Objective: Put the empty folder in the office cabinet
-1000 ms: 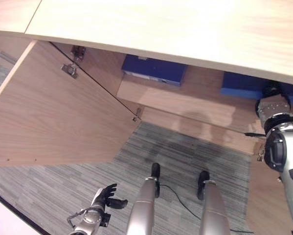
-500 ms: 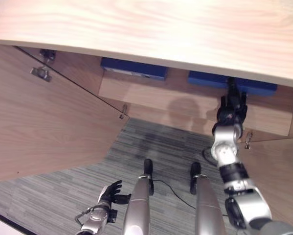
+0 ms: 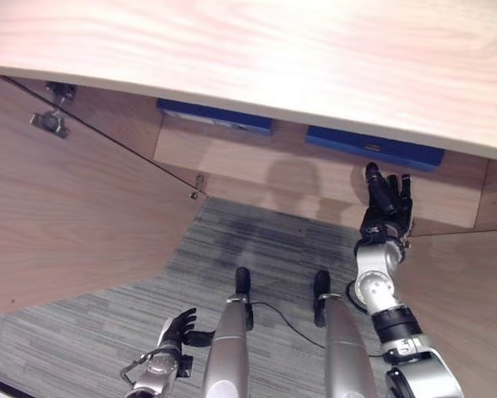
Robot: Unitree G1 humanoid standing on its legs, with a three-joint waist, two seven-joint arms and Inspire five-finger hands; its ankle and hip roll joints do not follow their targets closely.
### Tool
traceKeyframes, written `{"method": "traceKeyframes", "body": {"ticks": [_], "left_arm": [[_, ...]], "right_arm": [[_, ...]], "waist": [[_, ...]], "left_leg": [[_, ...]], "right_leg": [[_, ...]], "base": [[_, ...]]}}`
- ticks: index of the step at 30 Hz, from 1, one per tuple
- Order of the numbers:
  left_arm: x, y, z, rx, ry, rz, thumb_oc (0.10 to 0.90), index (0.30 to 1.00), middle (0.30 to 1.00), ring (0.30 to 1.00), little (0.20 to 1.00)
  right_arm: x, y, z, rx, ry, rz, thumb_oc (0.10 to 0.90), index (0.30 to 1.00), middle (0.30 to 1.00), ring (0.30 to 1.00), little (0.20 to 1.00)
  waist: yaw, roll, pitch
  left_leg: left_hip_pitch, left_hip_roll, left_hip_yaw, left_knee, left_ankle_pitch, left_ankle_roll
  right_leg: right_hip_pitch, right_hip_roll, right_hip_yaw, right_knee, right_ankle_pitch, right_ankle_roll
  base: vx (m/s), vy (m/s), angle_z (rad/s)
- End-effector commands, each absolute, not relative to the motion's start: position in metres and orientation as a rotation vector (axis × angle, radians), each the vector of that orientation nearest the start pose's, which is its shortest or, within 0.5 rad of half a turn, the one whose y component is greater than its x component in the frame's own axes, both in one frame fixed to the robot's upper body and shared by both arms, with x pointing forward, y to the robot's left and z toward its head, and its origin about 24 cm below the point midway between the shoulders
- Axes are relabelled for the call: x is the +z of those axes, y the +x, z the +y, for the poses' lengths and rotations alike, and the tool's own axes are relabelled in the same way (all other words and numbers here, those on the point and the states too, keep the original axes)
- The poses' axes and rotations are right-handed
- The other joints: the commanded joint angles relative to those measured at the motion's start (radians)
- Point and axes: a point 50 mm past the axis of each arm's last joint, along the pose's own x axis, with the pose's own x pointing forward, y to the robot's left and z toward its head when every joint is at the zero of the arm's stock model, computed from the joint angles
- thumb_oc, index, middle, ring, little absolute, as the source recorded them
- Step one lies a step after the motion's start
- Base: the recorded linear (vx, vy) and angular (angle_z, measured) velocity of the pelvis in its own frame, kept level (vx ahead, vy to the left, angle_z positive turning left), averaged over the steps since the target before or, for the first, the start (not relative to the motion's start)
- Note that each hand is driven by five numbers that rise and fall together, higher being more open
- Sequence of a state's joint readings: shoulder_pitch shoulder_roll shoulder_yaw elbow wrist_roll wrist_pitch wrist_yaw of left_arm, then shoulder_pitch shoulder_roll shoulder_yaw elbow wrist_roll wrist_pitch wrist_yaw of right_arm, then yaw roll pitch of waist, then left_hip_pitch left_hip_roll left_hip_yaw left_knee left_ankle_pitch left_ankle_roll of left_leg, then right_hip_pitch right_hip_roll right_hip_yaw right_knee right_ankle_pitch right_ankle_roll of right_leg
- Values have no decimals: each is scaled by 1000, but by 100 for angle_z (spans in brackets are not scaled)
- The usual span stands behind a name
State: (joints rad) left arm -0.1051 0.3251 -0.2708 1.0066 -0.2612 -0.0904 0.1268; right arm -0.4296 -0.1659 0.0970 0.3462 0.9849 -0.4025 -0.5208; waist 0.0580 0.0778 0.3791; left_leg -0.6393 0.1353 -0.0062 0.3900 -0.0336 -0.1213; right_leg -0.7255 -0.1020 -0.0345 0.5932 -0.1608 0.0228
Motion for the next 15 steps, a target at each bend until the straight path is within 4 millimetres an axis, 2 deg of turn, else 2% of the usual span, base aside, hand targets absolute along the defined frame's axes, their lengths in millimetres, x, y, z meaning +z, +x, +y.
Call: {"method": "traceKeyframes", "body": {"ticks": [1,6,7,8,9,11,13,14,15], "left_arm": [[-122,169,246,199,274,844,800,900,900,900,900],[-121,172,244,194,265,833,800,900,900,900,900],[-122,171,243,190,260,830,800,900,900,900,900],[-121,172,242,181,259,823,800,900,900,900,900],[-121,171,244,183,262,817,800,900,900,900,900],[-118,172,249,183,271,802,800,900,900,900,900],[-117,171,252,185,276,793,800,900,900,900,900],[-115,172,255,180,277,777,800,900,900,900,900],[-114,173,256,178,282,768,800,900,900,900,900]], "right_arm": [[116,312,-184,-369,810,-325,800,900,900,900,900],[110,305,-184,-332,744,-321,800,900,900,900,900],[109,301,-187,-315,697,-340,569,554,554,554,554],[108,302,-190,-315,644,-349,400,300,300,300,300],[104,300,-195,-328,600,-346,400,300,300,300,300],[108,303,-204,-324,373,-354,400,300,300,300,300],[121,307,-219,-349,25,-397,400,300,300,300,300],[132,313,-233,-390,-227,-425,400,300,300,300,300],[139,316,-240,-413,-331,-441,400,300,300,300,300]], "waist": [[-12,27,8],[-17,24,10],[-20,23,12],[-21,23,13],[-23,22,15],[-23,20,14],[-20,20,13],[-14,21,12],[-10,22,12]], "left_leg": [[69,-28,0,-23,-86,17],[78,-27,1,-29,-84,17],[81,-27,2,-31,-84,18],[86,-27,3,-35,-83,17],[88,-26,2,-36,-83,17],[91,-25,1,-38,-80,16],[93,-25,-2,-39,-80,16],[94,-25,-6,-38,-80,16],[92,-25,-8,-37,-80,16]], "right_leg": [[111,-27,-26,-36,-67,65],[118,-28,-25,-40,-66,67],[121,-27,-24,-41,-66,68],[124,-28,-25,-44,-67,69],[124,-28,-27,-43,-68,70],[126,-29,-27,-45,-67,71],[131,-30,-30,-48,-69,72],[133,-31,-32,-48,-70,74],[135,-32,-34,-48,-71,76]], "base": [[0,0,0],[0,0,0],[0,0,0],[0,0,0],[0,0,0],[12,-1,2],[25,-16,5],[27,-35,3],[24,-33,3]]}}
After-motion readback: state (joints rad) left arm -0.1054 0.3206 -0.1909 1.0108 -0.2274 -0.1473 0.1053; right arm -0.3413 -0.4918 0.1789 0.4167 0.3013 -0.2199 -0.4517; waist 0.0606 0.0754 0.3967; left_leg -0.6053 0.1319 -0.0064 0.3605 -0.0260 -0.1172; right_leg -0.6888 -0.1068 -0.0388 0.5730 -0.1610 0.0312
